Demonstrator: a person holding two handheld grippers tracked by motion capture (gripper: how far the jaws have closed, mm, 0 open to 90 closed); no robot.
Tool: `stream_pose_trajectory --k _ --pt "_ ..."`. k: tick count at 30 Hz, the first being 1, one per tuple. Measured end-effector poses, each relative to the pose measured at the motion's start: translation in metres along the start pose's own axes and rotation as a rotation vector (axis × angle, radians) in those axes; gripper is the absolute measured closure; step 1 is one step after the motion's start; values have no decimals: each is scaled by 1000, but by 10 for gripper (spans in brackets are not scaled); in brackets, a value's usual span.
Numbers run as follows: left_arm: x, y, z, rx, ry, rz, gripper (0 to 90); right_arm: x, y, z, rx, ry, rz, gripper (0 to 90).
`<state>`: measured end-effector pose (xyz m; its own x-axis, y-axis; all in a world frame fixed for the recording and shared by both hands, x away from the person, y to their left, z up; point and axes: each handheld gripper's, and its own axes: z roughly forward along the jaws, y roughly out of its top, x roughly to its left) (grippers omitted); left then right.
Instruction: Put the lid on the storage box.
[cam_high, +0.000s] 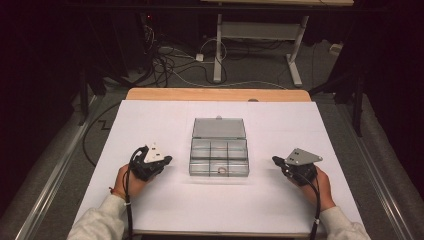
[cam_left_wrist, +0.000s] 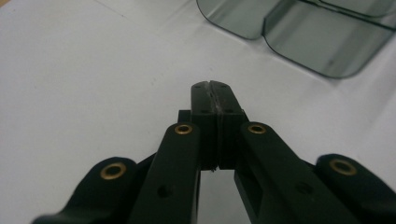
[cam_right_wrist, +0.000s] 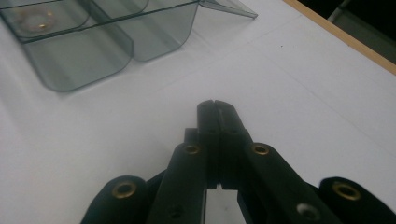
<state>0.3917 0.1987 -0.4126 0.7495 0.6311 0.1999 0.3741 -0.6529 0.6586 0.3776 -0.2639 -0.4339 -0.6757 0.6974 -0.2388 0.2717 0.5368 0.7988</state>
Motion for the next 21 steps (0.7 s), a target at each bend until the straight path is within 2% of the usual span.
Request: stream_pose_trajectory --k 6,14,16,18,21 --pt "12 20 19 20 -15 -1 869 -11 20 24 23 12 -5 900" --pt "31 39 50 64 -31 -36 869 -28 42 58 66 38 8 900" --pt "35 42 57 68 -49 -55 869 -32 47 66 83 40 14 900" --pt "36 47 63 69 -36 -56 869 -35 51 73 102 34 10 900" --pt "39 54 73 88 -39 -68 868 -40 55 85 129 47 20 900"
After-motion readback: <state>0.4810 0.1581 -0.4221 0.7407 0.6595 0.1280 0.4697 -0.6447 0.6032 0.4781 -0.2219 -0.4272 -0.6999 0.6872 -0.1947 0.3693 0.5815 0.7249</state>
